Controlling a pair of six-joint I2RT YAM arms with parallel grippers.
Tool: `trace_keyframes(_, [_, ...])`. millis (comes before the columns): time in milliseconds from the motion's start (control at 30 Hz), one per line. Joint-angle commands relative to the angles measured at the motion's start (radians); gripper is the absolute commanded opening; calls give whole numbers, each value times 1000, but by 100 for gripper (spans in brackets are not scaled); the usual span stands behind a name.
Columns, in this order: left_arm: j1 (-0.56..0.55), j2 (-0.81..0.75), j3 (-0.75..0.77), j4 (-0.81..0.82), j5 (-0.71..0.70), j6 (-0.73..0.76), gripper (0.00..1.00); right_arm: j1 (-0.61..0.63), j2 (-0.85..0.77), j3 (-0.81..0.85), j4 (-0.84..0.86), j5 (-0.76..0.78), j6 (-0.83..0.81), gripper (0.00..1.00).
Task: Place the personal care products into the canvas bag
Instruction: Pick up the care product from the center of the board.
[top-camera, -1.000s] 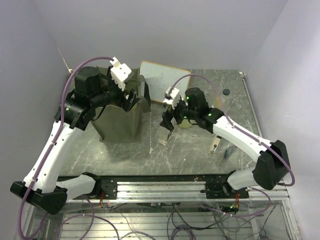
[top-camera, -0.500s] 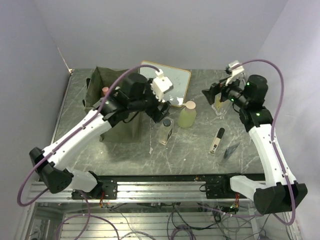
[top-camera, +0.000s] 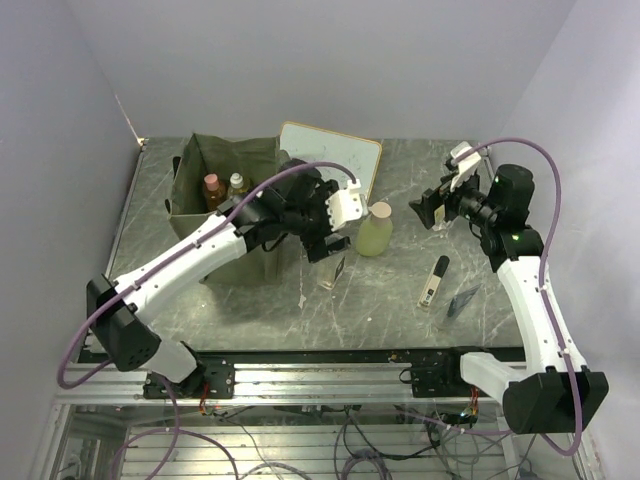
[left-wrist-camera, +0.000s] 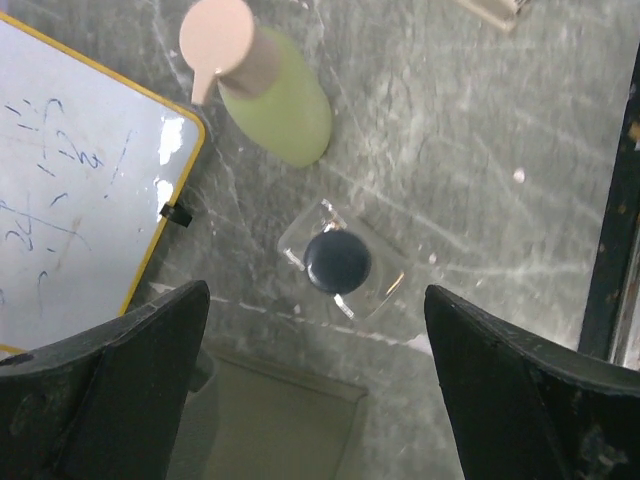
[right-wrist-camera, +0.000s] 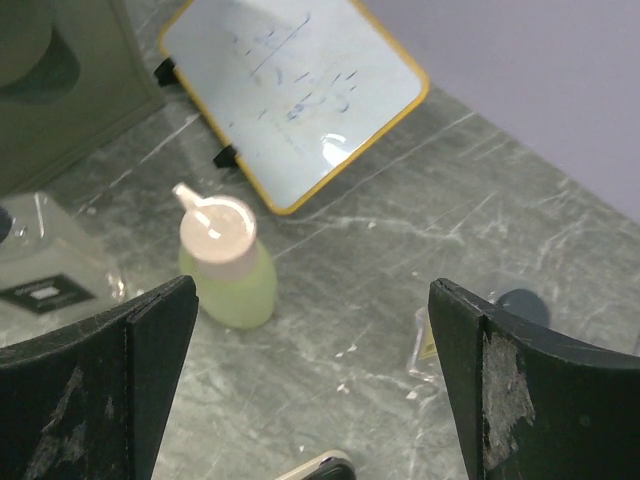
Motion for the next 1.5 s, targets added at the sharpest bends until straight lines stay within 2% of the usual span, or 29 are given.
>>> trace_keyframes(0, [110,60,84,-165,212,272,99,-7,5,-50,18,-103,-41,98])
trace_keyframes(100, [137,107,146,-274,261,414,99,-7,6,-51,-2,-126,-57,98])
trace_keyframes(400, [149,268,272,-494,347,690,99,-9,-34,-42,-91,-130,-110,98])
trace_keyframes(867, [138,439,324,-468,381,765,99,-24,-43,-45,-129,-160,-143,97])
trace_keyframes(1233, [108,513,375,-503,418,802,100,-24,-37,-51,-128,-178,-153,97])
trace_keyframes(1467, [105,539,408,-549,417,807,85,-23,-36,-51,-132,-181,-159,97])
